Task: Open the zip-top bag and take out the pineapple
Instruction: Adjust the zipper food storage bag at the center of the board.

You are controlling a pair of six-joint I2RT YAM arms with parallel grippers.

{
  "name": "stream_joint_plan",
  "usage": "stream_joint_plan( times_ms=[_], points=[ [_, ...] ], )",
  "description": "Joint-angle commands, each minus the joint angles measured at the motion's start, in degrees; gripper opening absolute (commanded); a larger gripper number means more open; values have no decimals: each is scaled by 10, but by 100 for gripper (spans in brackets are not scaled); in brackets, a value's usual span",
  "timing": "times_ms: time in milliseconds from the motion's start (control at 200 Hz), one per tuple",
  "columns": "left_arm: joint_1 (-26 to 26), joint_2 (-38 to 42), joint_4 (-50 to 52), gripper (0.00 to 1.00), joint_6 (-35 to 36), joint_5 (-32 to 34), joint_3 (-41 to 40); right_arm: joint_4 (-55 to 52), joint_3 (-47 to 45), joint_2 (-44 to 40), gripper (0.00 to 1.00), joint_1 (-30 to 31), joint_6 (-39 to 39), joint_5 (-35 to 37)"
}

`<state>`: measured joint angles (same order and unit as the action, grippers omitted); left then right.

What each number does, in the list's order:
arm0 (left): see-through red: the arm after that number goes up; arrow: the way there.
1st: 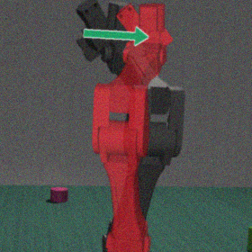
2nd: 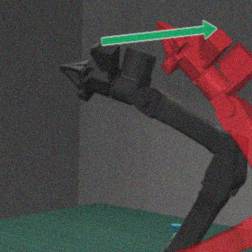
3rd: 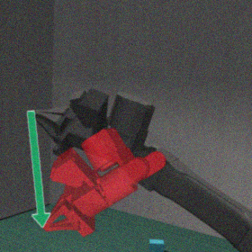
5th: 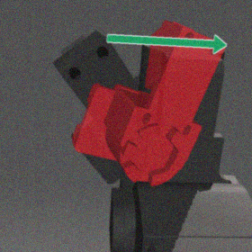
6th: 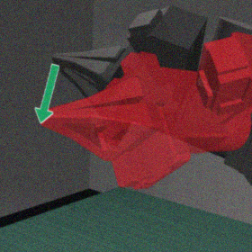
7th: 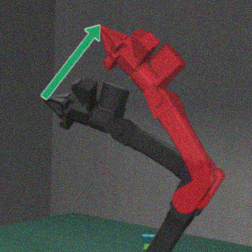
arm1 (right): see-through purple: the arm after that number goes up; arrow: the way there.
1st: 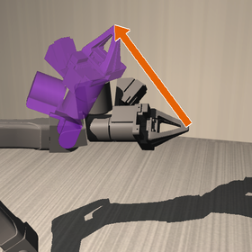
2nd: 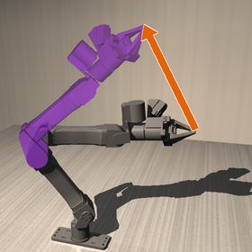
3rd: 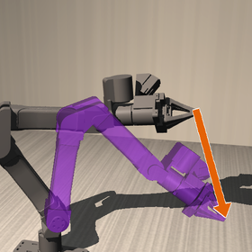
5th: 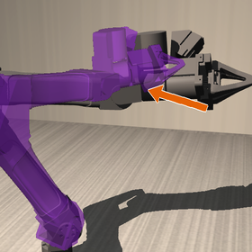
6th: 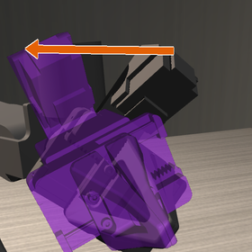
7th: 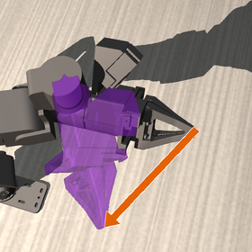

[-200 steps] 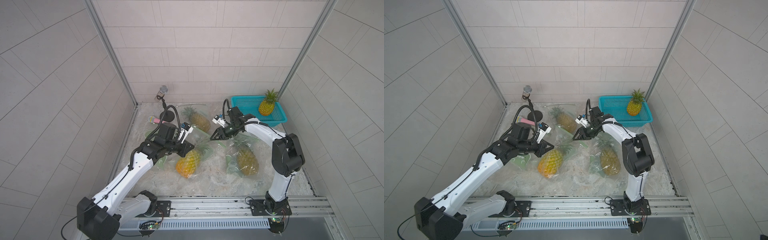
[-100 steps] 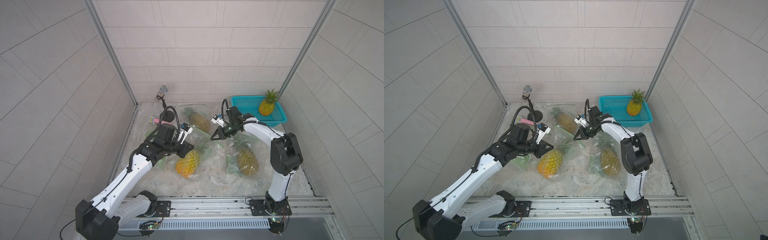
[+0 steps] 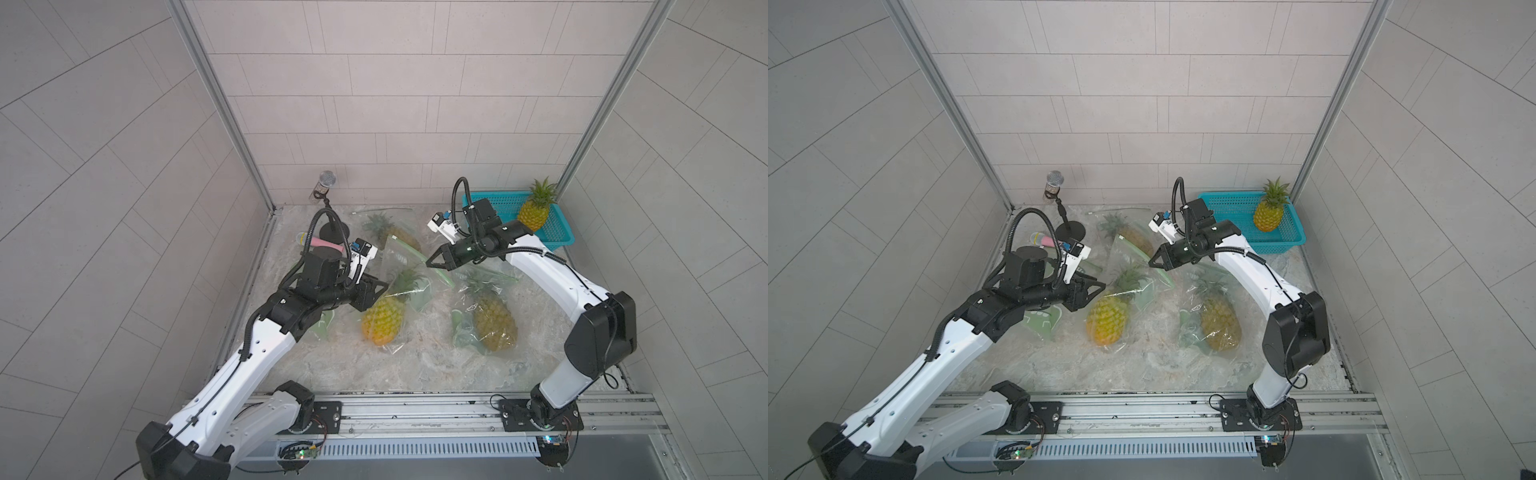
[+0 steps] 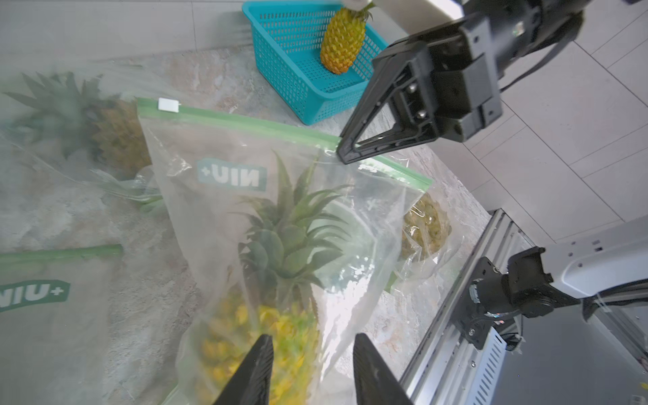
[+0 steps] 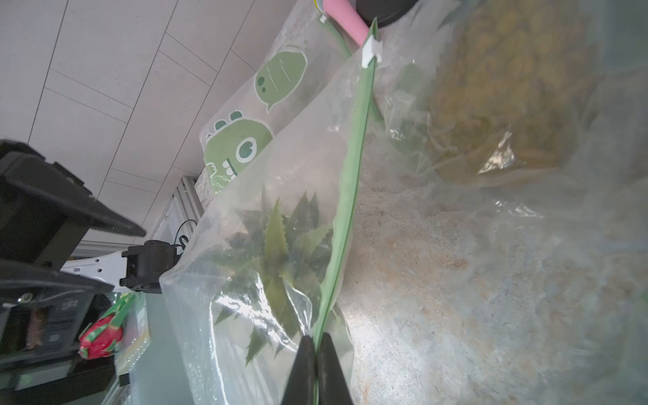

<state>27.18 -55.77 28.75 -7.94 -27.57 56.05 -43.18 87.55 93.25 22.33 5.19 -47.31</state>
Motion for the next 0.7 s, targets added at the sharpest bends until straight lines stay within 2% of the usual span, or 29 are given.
stream_joint_plan(
  times_ms=[0,150,300,375,460,625,695],
  points=[
    [2,12,14,47,-1,59,39,-18,29,-38,0,13,-64,29],
    [-5,6,57,50,11,100,83,-50,55,-61,0,32,-139,55],
    [-19,1,70,50,30,99,109,-64,60,-79,0,43,-214,57],
    [-37,-2,68,50,35,76,114,-74,61,-84,0,46,-244,57],
    [-71,-3,51,50,39,18,110,-83,61,-89,0,46,-270,55],
    [-132,-9,-9,49,57,-56,83,-128,62,-99,0,48,-365,12],
    [-156,-19,-39,49,70,-106,78,-121,53,-109,0,48,-367,4]
  ],
)
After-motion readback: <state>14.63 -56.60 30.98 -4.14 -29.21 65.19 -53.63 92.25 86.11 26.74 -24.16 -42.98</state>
